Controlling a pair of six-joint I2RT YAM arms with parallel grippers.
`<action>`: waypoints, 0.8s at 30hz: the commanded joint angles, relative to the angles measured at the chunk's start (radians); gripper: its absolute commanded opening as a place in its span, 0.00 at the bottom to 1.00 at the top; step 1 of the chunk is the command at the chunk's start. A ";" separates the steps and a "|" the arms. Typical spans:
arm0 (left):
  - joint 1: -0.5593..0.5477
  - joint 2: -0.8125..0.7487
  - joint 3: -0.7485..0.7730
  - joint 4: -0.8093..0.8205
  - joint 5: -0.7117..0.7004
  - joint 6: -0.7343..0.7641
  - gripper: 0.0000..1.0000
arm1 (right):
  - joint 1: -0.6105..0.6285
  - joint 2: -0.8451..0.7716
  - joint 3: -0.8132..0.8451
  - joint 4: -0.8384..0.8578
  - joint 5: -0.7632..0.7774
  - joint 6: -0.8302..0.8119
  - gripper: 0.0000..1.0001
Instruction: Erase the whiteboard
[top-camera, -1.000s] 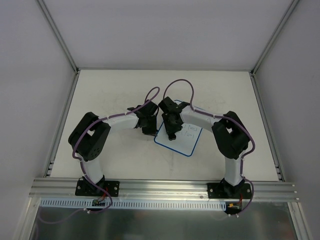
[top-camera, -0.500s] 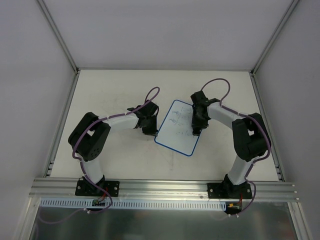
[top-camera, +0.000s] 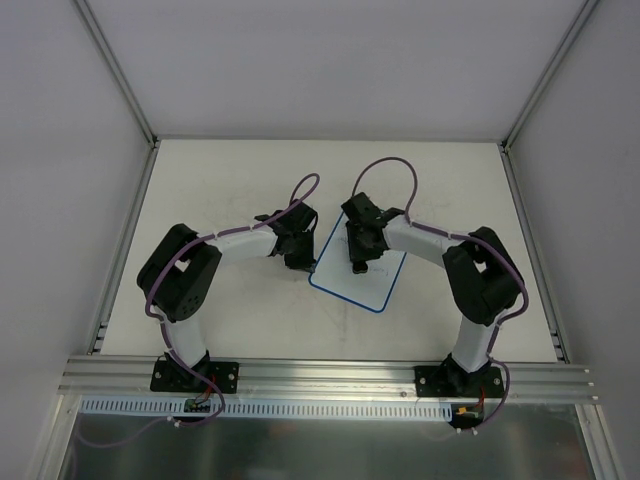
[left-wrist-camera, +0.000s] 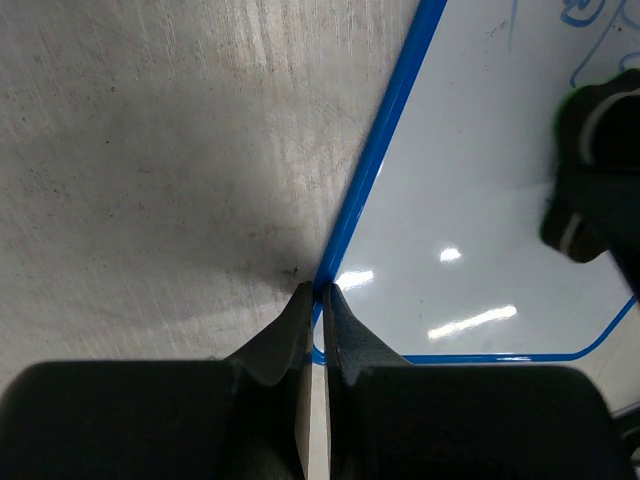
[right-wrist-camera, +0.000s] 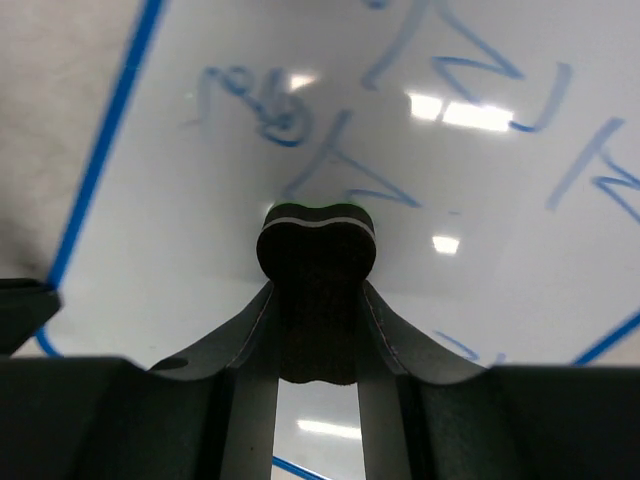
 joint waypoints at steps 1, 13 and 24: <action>0.000 0.106 -0.072 -0.177 -0.083 0.029 0.00 | 0.099 0.102 0.021 0.030 -0.121 0.008 0.00; 0.015 0.116 -0.068 -0.178 -0.073 0.020 0.00 | -0.014 -0.033 -0.166 0.027 0.014 0.025 0.00; 0.020 0.111 -0.064 -0.177 -0.073 0.018 0.00 | -0.168 -0.257 -0.350 0.000 0.057 0.167 0.00</action>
